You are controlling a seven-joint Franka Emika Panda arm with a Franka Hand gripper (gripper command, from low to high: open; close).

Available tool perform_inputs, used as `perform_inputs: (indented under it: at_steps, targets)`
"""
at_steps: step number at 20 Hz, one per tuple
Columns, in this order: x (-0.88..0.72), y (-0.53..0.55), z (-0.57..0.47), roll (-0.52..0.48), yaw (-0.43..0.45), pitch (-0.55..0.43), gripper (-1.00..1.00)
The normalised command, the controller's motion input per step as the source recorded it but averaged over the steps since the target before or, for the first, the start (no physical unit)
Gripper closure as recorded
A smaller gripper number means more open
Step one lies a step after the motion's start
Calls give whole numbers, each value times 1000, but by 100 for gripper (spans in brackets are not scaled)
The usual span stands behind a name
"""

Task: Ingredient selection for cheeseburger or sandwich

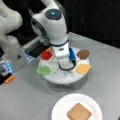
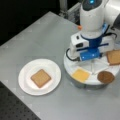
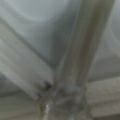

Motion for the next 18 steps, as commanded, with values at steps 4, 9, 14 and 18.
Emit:
perform_inputs:
  at_steps: [4,9,14,18]
  targets:
    - [-79,77,-158,143,57,-105,-100]
    - [-88,61,-118,102,168,-109,-100]
    - [-49,39,-86,109,270,-116,-100]
    - [13,49,-89,163,266,-96,-100]
